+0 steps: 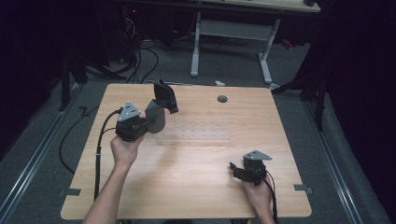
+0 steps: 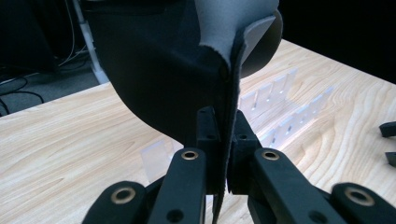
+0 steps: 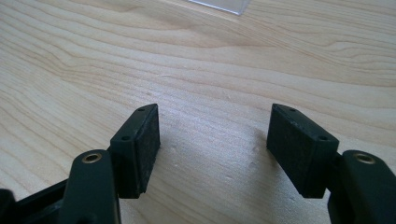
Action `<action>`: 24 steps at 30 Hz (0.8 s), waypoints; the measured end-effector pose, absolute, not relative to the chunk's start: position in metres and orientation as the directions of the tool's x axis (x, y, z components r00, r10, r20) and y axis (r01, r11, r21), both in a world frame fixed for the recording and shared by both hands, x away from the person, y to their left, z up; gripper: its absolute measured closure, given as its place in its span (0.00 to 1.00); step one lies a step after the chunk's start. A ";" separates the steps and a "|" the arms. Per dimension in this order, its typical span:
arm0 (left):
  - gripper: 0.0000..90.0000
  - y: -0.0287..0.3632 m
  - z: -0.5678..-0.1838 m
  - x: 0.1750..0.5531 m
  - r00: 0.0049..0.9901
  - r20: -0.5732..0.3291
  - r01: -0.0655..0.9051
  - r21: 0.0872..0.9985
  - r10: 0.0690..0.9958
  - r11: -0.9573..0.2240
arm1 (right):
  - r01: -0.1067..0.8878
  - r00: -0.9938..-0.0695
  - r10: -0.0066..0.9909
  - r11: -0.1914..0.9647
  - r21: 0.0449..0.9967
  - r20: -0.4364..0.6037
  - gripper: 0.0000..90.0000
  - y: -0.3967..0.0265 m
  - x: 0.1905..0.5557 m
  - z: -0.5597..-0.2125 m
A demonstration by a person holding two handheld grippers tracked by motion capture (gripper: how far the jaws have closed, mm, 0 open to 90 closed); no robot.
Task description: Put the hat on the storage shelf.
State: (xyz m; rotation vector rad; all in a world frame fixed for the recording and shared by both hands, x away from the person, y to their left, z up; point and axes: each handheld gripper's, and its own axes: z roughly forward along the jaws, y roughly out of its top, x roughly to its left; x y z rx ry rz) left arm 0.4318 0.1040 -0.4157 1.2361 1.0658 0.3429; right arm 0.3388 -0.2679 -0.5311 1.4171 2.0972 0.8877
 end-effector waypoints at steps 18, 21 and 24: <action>0.96 0.091 -0.433 0.443 0.489 -0.436 0.312 0.896 0.756 0.316 | 0.635 -0.372 0.928 0.267 0.725 -0.017 0.38 -0.268 0.339 -0.531; 0.96 0.090 -0.434 0.444 0.490 -0.429 0.313 0.899 0.759 0.307 | 0.635 -0.371 0.928 0.267 0.725 -0.016 0.38 -0.268 0.339 -0.531; 0.96 0.089 -0.436 0.444 0.493 -0.416 0.311 0.904 0.764 0.292 | 0.635 -0.371 0.929 0.266 0.725 -0.017 0.38 -0.268 0.339 -0.531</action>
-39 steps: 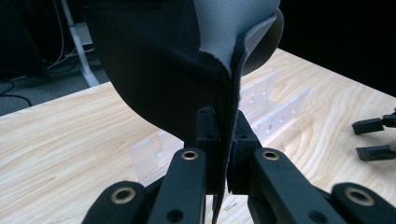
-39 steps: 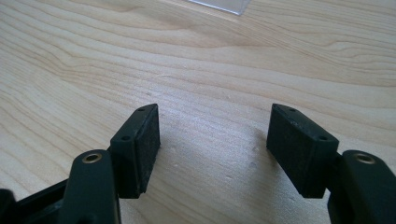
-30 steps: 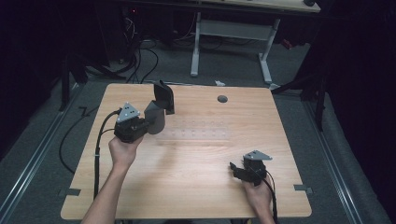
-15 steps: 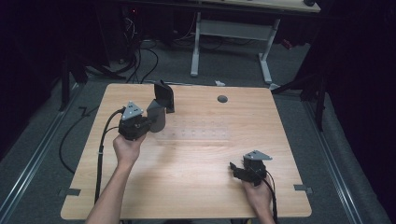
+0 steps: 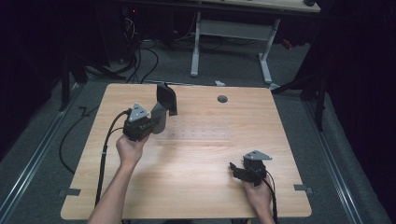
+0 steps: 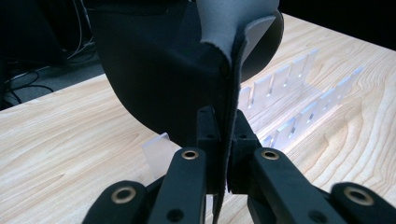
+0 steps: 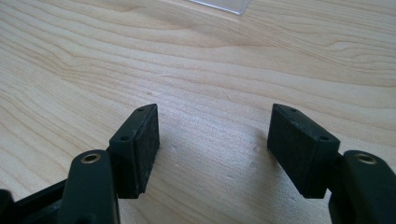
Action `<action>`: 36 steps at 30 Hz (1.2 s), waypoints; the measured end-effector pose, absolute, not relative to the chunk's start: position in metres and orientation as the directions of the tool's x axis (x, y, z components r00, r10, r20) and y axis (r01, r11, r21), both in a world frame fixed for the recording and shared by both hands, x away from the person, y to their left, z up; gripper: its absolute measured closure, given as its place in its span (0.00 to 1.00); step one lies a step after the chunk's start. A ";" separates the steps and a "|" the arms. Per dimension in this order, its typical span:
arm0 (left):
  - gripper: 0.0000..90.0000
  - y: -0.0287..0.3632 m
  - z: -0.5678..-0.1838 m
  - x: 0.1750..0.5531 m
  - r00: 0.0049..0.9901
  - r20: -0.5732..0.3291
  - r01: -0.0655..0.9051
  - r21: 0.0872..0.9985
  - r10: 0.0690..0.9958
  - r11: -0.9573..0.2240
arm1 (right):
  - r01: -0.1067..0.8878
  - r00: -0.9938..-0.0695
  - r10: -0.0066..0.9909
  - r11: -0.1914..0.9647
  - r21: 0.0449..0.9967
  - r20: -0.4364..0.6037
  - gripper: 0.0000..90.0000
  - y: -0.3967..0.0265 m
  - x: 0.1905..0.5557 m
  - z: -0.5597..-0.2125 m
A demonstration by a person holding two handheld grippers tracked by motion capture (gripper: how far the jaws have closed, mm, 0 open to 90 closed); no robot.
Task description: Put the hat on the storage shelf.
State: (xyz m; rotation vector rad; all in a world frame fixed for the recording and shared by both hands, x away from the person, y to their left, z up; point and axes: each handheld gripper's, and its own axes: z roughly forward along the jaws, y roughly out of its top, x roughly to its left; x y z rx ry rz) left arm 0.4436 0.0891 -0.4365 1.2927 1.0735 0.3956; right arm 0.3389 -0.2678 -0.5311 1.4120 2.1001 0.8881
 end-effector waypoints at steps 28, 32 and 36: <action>0.93 0.100 -0.457 0.436 0.448 -0.471 0.383 0.869 0.760 0.312 | 0.636 -0.370 0.929 0.267 0.724 -0.018 0.38 -0.267 0.339 -0.531; 0.87 0.106 -0.457 0.433 0.431 -0.484 0.379 0.863 0.762 0.334 | 0.636 -0.370 0.929 0.268 0.724 -0.019 0.38 -0.267 0.338 -0.531; 0.76 0.112 -0.457 0.431 0.417 -0.492 0.376 0.859 0.764 0.348 | 0.636 -0.369 0.929 0.267 0.724 -0.018 0.38 -0.267 0.338 -0.531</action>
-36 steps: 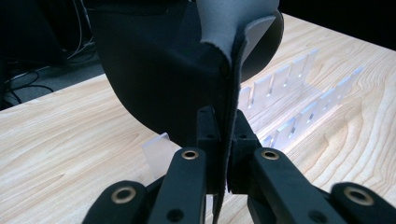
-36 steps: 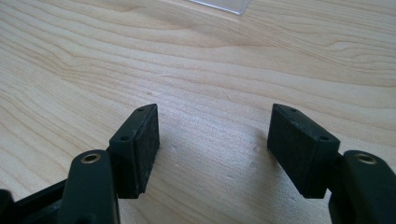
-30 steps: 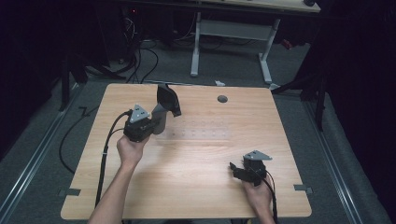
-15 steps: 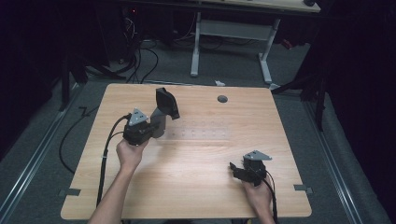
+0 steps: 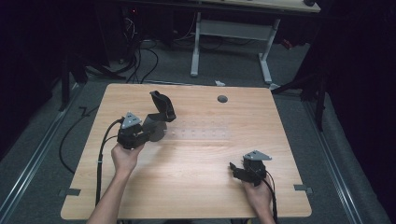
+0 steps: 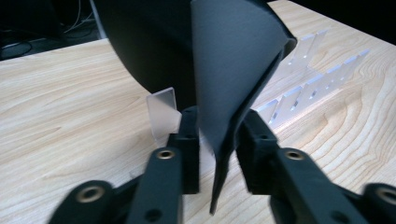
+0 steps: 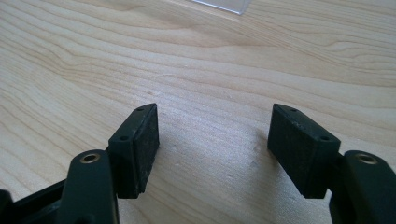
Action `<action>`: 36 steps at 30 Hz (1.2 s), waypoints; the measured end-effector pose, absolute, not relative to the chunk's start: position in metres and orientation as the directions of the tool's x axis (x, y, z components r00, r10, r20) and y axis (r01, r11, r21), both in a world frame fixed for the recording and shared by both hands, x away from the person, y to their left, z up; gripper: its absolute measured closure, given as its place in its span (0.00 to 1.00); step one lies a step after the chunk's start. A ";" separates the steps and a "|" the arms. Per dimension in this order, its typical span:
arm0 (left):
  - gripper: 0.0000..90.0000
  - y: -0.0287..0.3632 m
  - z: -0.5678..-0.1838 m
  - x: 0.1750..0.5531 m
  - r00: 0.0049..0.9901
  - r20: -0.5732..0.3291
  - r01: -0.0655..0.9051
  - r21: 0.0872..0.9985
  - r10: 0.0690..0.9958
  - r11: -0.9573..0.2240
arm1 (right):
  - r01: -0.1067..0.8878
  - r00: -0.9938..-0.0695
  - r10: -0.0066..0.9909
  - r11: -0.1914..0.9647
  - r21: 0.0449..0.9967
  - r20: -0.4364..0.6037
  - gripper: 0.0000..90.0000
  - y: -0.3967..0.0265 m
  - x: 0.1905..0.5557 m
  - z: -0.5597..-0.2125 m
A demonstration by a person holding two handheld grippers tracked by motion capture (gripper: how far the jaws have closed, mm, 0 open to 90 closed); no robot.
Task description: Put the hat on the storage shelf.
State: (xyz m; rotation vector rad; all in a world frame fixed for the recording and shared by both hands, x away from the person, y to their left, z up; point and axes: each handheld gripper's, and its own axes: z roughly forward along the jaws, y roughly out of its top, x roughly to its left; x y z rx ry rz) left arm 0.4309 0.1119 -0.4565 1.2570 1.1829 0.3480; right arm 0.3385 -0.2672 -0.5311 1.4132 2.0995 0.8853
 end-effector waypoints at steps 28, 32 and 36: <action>0.50 0.136 -0.447 0.396 0.405 -0.535 0.393 0.834 0.741 0.387 | 0.636 -0.370 0.929 0.266 0.725 -0.016 0.38 -0.267 0.339 -0.531; 0.49 0.137 -0.450 0.392 0.398 -0.535 0.397 0.833 0.745 0.386 | 0.636 -0.370 0.929 0.266 0.724 -0.016 0.38 -0.267 0.338 -0.531; 0.49 0.137 -0.450 0.388 0.398 -0.540 0.400 0.830 0.742 0.389 | 0.636 -0.370 0.929 0.266 0.724 -0.016 0.38 -0.267 0.338 -0.531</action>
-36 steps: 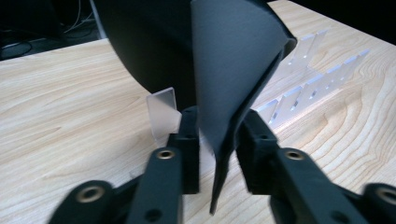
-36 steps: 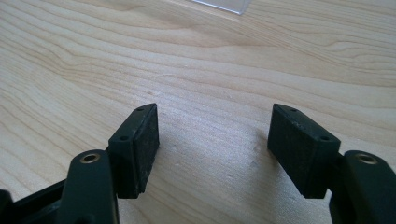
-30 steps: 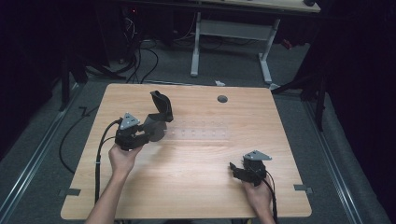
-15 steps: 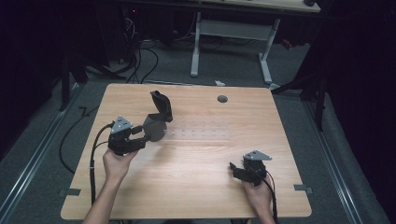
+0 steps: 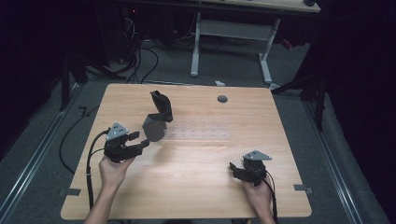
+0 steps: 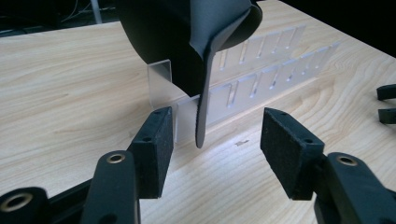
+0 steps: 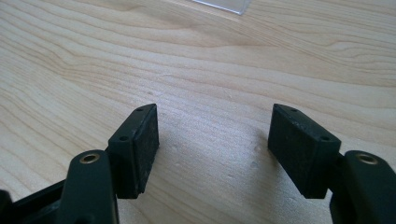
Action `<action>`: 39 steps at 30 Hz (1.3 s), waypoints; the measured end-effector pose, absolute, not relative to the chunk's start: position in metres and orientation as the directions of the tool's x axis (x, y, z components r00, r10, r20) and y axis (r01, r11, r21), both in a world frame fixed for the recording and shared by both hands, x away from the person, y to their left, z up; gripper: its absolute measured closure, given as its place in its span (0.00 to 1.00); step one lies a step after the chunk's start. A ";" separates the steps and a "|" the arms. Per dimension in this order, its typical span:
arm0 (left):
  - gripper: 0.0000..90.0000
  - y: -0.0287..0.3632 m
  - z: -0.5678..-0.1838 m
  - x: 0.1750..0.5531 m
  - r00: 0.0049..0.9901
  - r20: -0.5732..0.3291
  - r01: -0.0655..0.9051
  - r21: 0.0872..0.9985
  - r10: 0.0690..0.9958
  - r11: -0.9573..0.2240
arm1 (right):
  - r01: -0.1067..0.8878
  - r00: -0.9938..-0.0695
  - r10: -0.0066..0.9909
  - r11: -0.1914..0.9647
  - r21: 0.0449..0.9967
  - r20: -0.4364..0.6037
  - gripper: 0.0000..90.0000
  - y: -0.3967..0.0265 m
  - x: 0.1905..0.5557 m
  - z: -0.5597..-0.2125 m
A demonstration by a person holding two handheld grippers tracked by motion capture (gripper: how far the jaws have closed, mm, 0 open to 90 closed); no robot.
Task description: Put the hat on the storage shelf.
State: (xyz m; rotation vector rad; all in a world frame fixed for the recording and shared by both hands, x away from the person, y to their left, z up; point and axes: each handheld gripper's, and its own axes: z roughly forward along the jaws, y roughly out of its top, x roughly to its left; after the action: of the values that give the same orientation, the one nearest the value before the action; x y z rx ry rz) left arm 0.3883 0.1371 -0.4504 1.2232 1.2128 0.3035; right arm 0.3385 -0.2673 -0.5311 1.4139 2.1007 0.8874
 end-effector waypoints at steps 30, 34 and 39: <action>0.47 0.142 -0.455 0.363 0.394 -0.571 0.413 0.810 0.720 0.416 | 0.637 -0.371 0.929 0.267 0.723 -0.017 0.37 -0.267 0.338 -0.531; 0.47 0.142 -0.457 0.361 0.391 -0.578 0.418 0.805 0.716 0.422 | 0.637 -0.371 0.929 0.268 0.723 -0.018 0.37 -0.267 0.338 -0.531; 0.47 0.142 -0.461 0.359 0.383 -0.578 0.421 0.803 0.720 0.421 | 0.637 -0.371 0.929 0.268 0.723 -0.017 0.37 -0.267 0.338 -0.531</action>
State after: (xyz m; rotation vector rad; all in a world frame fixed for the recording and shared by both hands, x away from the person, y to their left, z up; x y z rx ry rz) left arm 0.3591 0.1422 -0.4608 1.1959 1.2362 0.2639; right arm 0.3382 -0.2671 -0.5311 1.4131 2.1020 0.8848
